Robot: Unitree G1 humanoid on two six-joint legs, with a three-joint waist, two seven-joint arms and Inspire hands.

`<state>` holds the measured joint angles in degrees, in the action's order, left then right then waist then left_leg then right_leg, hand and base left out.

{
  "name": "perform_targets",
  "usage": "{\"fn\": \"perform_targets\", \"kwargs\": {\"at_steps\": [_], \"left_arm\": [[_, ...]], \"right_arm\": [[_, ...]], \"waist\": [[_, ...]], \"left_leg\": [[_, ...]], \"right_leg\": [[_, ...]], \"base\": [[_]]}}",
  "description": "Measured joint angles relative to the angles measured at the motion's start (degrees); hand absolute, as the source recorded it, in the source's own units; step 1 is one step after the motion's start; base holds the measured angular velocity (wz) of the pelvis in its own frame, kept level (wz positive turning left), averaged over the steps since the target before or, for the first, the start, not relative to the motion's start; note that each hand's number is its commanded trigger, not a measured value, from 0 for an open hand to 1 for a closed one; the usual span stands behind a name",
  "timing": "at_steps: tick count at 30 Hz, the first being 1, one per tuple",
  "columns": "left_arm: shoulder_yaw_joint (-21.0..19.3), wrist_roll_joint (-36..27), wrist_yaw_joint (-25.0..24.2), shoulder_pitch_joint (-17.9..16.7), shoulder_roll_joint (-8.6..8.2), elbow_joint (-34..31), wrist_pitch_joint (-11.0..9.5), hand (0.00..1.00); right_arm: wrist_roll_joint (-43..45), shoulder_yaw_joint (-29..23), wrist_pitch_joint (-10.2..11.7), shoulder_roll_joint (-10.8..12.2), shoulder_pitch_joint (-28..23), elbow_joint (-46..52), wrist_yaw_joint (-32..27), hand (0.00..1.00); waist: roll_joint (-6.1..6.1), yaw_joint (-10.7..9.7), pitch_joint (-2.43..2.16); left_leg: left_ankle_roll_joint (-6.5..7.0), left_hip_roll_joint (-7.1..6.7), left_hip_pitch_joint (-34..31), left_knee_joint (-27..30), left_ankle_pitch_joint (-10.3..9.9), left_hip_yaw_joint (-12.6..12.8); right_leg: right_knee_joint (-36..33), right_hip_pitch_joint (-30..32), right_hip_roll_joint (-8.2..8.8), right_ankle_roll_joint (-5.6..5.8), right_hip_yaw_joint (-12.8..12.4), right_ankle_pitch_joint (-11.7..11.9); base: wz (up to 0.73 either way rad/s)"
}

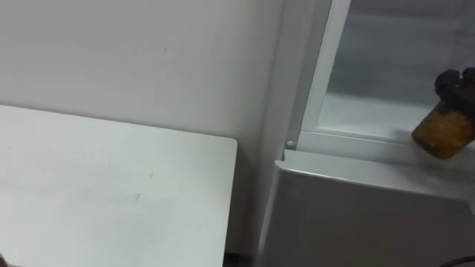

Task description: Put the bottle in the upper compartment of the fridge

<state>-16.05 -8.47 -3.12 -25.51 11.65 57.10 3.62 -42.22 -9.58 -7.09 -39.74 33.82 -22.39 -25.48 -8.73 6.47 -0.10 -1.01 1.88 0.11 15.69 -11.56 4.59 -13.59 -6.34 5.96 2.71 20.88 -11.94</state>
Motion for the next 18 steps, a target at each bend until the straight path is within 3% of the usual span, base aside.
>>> {"fn": "perform_targets", "kwargs": {"at_steps": [5, 12, 18], "left_arm": [[-0.96, -0.93, 0.13, -0.63, 0.35, 0.34, -0.02, 0.00], [-2.72, -0.94, 0.20, -2.06, 0.77, 0.21, 0.19, 0.00], [-2.99, -2.95, 1.68, -2.72, 0.93, -0.37, 0.25, 0.00]], "right_arm": [[0.29, 1.69, 0.05, -1.35, 0.24, -1.58, 1.10, 1.00], [5.17, 2.27, -0.46, -1.43, 2.24, -5.38, 1.88, 1.00], [6.58, 7.24, -0.50, -2.85, 3.73, -5.93, -0.73, 1.00]], "waist": [[-0.56, 1.17, -0.25], [-0.76, 1.94, -0.18], [-0.87, 2.59, -0.13]], "left_leg": [[-0.02, 0.00, -0.42, 0.05, -0.01, -0.59], [-0.21, -0.16, -0.98, 0.08, 0.13, -2.40], [-0.27, -0.23, -2.42, 1.03, 0.17, -3.25]], "right_leg": [[0.01, -0.02, 0.02, 0.00, 1.29, 0.00], [0.07, -0.54, -0.01, 0.04, 3.01, -0.03], [0.05, -0.21, -0.04, 0.04, 3.80, -0.02]], "base": [[0.06], [0.13], [0.07]]}}
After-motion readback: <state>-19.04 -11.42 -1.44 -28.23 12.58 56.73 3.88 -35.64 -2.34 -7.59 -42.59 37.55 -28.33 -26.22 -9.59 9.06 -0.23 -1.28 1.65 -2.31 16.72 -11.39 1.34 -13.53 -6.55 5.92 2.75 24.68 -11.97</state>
